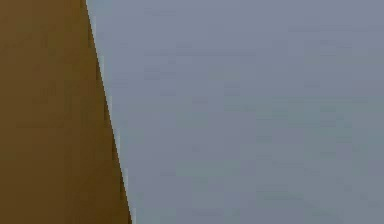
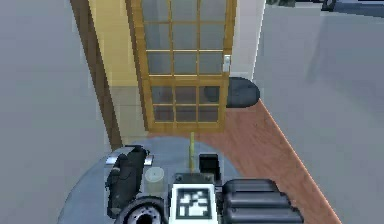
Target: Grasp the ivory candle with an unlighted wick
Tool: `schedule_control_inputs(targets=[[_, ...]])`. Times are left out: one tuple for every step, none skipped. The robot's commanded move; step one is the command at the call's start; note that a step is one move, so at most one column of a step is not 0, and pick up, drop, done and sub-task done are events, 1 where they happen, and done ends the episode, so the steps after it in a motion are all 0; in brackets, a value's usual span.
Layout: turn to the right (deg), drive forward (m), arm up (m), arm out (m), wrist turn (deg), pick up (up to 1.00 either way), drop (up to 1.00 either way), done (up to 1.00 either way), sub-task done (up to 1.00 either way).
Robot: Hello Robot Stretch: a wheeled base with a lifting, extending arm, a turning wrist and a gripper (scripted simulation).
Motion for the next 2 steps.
schedule_control_inputs(targets=[[0.0, 0.0, 0.0, 0.22, 0.0, 0.0, 0.0, 0.0, 0.0], [0.0, 0.0, 0.0, 0.0, 45.0, 0.0, 0.0, 0.0, 0.0]])
